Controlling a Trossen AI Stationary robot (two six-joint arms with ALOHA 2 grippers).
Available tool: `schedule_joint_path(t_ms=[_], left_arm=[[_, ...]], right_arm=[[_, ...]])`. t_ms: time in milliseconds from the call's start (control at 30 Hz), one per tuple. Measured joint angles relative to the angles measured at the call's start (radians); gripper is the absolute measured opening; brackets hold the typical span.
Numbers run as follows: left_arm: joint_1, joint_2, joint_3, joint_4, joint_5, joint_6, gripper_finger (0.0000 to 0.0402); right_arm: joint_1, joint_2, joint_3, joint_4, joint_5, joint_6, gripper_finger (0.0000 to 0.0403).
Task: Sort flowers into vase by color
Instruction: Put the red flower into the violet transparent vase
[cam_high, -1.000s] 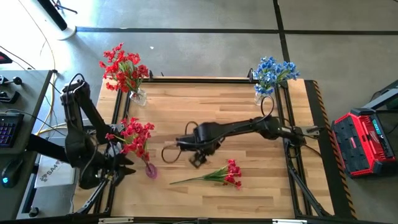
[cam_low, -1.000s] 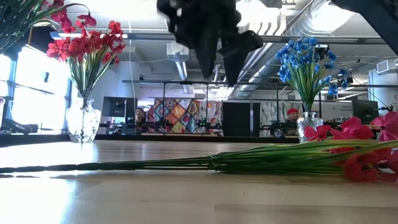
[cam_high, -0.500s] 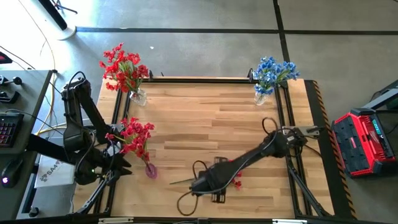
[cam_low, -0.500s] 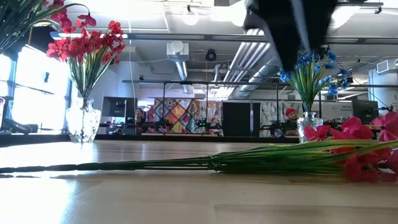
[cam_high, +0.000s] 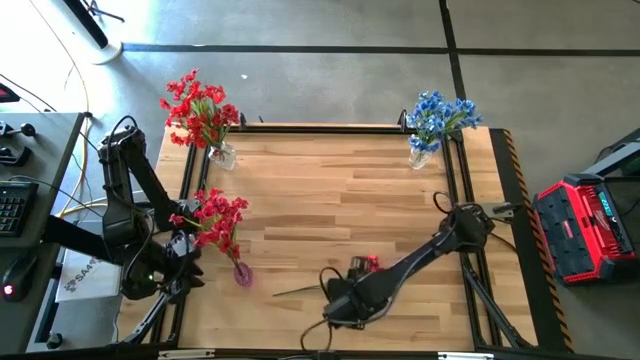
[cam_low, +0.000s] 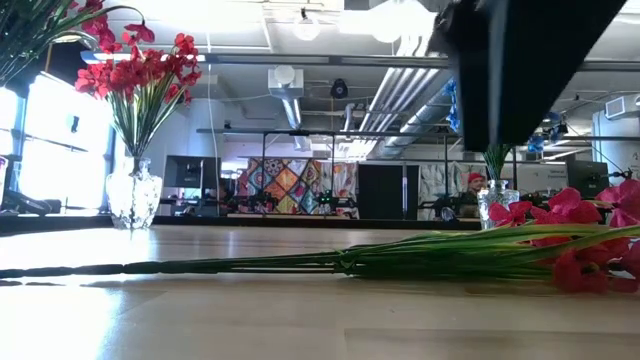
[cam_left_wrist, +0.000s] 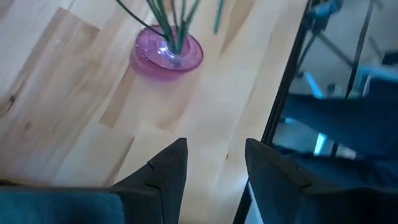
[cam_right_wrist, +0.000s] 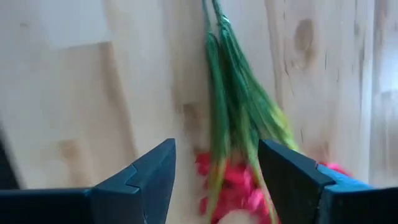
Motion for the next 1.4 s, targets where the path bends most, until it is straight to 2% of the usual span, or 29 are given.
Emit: schedule_joint_path(t_ms=[167,400,500,667,700,767,900,1033,1267,1400], left_arm=[[0.0,0.0,0.0,0.057,0.018,0.034,0.0149],[0.0,0.0,0.0,0.296,0.033,0.153,0.0131],[0.0,0.0,0.0,0.392,0.032,0.217,0.0113],[0.0,0.0,0.0,0.55,0.015,0.324,0.0083],[0.0,0.0,0.0,0.582,0.009,0.346,0.0076],[0.0,0.0,0.0,0.632,-0.017,0.387,0.0062],[0.0,0.0,0.0,0.738,-0.08,0.462,0.0037],[0.0,0.0,0.0,0.881,-0.137,0.578,0.0017],[0.005,0.0,0.0,1.148,-0.294,0.906,0.0001],[0.057,0.01,0.0,1.298,-0.336,1.098,0.0001]], right_arm=[[-0.056,0.007,-0.122,0.104,-0.048,-0.055,0.0216],[-0.116,0.008,-0.229,0.231,-0.131,-0.096,0.02],[-0.134,0.007,-0.231,0.241,-0.195,-0.097,0.0159],[-0.165,0.007,-0.206,0.246,-0.375,-0.066,0.0047],[-0.172,0.007,-0.194,0.245,-0.413,-0.057,0.0026],[-0.183,0.006,-0.165,0.238,-0.5,-0.053,0.001],[-0.198,0.006,-0.054,0.144,-0.652,-0.053,0.0022],[-0.192,0.006,0.101,0.018,-0.768,-0.056,0.0006],[-0.184,0.004,0.37,-0.186,-1.034,-0.067,0.0003],[-0.19,-0.004,0.456,-0.2,-1.079,-0.03,0.0003]])
